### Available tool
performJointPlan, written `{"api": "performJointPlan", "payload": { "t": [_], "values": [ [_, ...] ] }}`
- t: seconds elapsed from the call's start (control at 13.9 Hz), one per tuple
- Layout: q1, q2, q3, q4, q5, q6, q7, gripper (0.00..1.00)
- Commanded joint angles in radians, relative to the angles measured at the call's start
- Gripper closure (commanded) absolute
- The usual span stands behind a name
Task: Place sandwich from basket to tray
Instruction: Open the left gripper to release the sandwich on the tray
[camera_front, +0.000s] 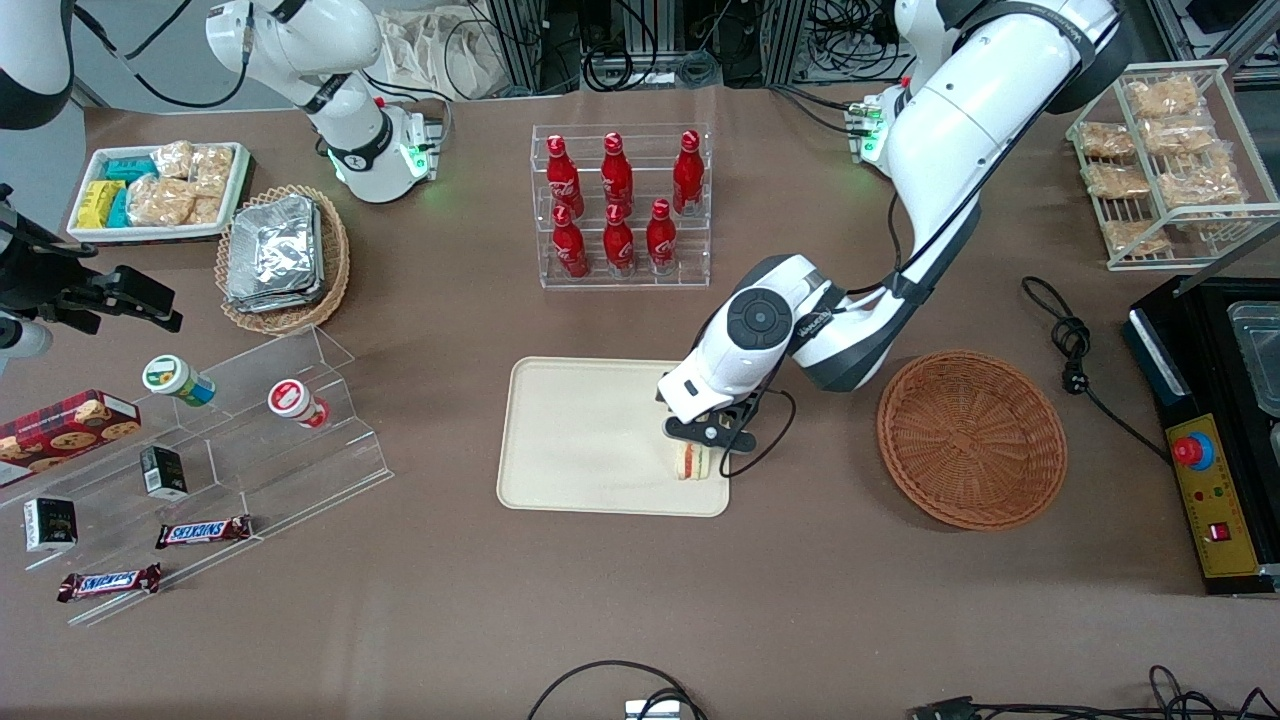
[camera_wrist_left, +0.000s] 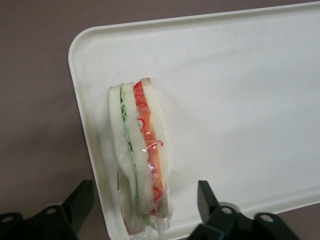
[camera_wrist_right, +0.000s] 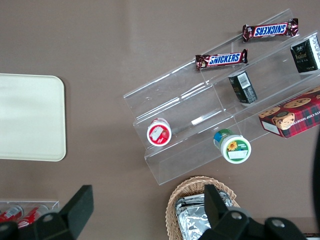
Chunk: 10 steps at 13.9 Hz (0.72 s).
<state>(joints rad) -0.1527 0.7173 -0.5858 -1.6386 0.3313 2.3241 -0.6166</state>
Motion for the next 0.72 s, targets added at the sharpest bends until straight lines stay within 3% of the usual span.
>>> {"api": "performJointPlan", "payload": {
  "t": [0.0,0.36,0.65],
  "values": [
    [0.001,-0.047,-0.002,0.029,0.017,-0.082,-0.029,0.00],
    [0.119,-0.215,-0.020,0.019,-0.003,-0.238,0.006,0.00],
    [0.235,-0.363,-0.023,-0.007,-0.066,-0.382,0.070,0.00]
  ]
}}
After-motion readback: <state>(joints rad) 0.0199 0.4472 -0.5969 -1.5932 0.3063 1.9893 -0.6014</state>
